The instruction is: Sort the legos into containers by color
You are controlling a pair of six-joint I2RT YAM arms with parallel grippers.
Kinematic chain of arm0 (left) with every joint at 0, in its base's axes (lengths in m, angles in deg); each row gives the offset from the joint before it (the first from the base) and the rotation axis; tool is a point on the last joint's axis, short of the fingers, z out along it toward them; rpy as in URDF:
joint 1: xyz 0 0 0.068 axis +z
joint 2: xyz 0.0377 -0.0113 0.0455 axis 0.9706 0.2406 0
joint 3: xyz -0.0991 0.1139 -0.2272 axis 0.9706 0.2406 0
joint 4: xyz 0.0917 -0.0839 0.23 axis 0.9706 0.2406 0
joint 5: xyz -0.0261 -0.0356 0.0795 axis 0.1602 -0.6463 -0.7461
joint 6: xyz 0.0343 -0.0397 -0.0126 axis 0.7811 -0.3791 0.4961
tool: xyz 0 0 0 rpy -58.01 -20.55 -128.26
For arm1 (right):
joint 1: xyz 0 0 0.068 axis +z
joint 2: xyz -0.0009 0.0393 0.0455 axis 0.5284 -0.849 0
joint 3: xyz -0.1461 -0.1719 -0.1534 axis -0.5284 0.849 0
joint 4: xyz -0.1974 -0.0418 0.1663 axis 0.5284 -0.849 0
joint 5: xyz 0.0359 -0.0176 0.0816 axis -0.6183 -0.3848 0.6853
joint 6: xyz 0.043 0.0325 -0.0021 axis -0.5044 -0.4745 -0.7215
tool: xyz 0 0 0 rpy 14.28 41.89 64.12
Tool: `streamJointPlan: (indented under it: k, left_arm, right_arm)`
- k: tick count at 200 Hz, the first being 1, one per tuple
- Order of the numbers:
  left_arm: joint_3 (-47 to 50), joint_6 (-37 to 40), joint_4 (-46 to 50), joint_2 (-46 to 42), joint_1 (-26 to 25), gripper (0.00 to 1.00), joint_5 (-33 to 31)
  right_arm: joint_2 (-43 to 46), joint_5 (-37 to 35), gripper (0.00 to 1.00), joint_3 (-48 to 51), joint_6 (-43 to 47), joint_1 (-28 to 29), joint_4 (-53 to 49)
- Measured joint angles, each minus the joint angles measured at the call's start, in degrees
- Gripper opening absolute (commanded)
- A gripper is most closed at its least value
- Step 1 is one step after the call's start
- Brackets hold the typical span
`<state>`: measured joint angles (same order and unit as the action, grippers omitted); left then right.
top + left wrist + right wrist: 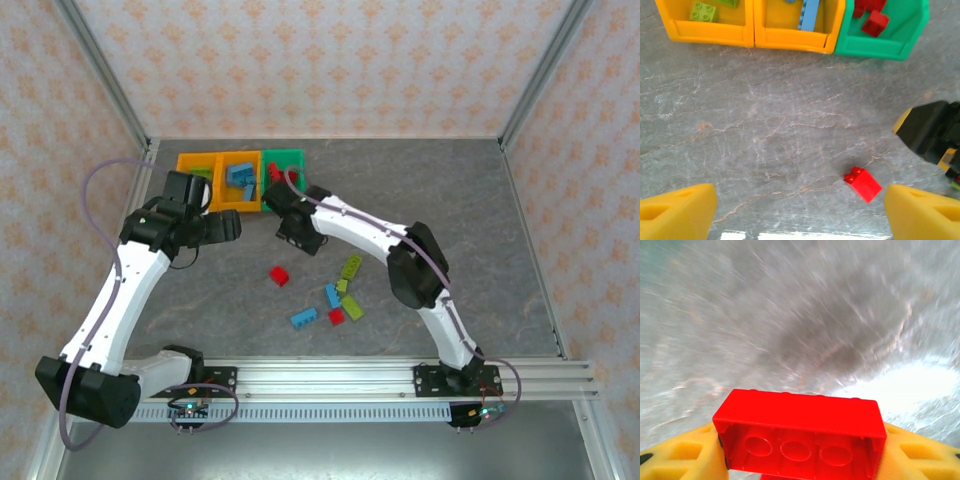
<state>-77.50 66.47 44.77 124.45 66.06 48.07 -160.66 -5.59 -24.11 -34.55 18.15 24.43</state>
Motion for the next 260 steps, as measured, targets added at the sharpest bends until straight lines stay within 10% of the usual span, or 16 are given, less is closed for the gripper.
streamJointPlan:
  k: [115,181,260]
  left_arm:
    - [0.2,-1.5,2.8,-1.4,0.0,0.88,1.4]
    - [2.3,-2.7,3.2,-2.0,0.0,0.88,1.4]
    - [2.5,-2.8,3.3,-1.8,0.0,0.89,2.2]
  right_arm:
    - [-18.4,-4.3,0.57,-31.6,39.9,-8.8,11.3]
    - [-24.9,-0.1,0.88,-39.1,46.3,-10.6,18.9]
    - [-12.7,1.8,0.92,-33.2,43.6,-10.6,13.0]
